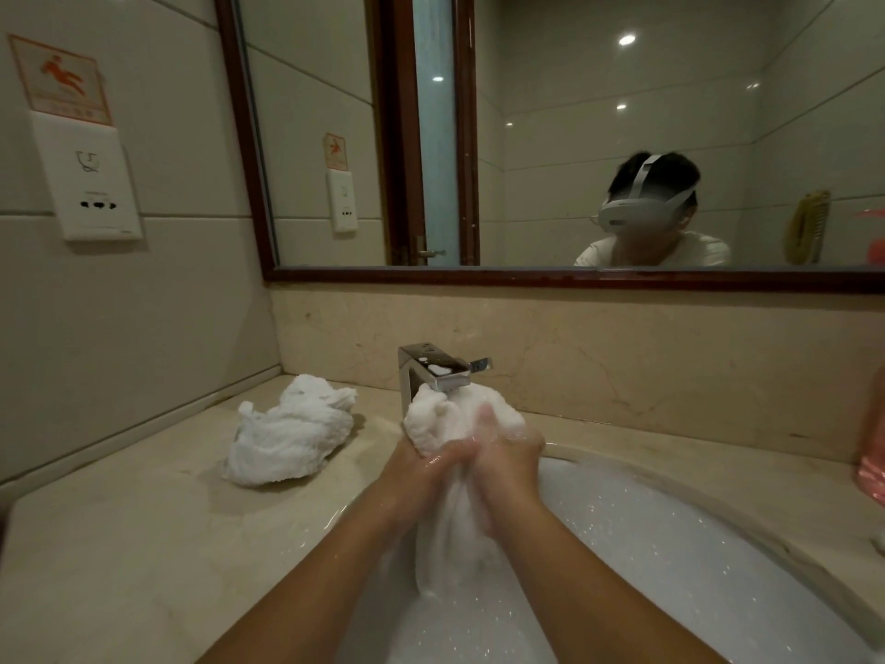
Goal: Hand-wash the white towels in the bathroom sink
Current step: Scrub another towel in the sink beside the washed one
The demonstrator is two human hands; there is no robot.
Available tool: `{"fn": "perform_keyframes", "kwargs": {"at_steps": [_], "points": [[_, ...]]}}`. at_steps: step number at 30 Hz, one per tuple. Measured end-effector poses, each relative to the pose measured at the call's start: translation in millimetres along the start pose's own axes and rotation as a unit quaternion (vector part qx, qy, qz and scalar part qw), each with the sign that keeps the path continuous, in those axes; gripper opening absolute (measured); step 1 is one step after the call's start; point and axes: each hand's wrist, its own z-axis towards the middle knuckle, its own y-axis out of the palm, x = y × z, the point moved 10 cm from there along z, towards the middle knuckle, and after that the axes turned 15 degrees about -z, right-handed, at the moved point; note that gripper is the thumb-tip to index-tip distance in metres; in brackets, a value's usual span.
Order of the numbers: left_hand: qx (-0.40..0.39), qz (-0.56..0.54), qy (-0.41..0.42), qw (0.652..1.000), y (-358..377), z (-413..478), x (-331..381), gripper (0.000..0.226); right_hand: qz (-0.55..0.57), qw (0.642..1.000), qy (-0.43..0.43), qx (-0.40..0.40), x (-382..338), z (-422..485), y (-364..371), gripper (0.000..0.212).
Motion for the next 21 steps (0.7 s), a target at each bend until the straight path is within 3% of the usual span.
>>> {"fn": "perform_keyframes", "kwargs": {"at_steps": [2, 6, 8, 9, 12, 14, 18, 21], "points": [[0.001, 0.009, 0.009, 1.000, 2.0, -2.8, 0.1, 0.051, 0.019, 1.000, -0.004, 0.002, 0.7, 4.5, -1.1, 0.071], [0.105, 0.022, 0.084, 0.991, -16.2, -3.1, 17.6, 0.007, 0.019, 0.996, -0.068, -0.046, -16.1, 0.2, 0.8, 0.027], [0.170, 0.020, 0.097, 0.980, -31.1, -3.9, 19.9, 0.015, -0.028, 0.988, -0.113, -0.104, -23.3, -5.0, 10.0, 0.024], [0.193, 0.011, 0.100, 0.976, -36.9, -4.4, 20.5, 0.018, -0.061, 0.980, -0.128, -0.136, -23.6, -10.2, 16.4, 0.036], [0.226, -0.029, 0.087, 0.970, -47.1, -3.2, 16.6, 0.025, -0.107, 0.972, -0.098, -0.185, -6.3, -16.2, 33.2, 0.100], [0.223, -0.070, 0.044, 0.971, -45.0, -0.1, 7.7, 0.033, -0.141, 0.973, -0.080, -0.167, 4.5, -8.7, 36.1, 0.109], [0.193, -0.081, 0.009, 0.978, -33.5, 0.1, 2.0, 0.031, -0.138, 0.986, -0.012, -0.098, 1.7, -7.9, 13.6, 0.067], [0.129, -0.074, 0.009, 0.989, -18.3, 3.1, 0.0, 0.032, -0.096, 0.994, 0.020, -0.057, 4.4, -0.8, 3.5, 0.063]]}}
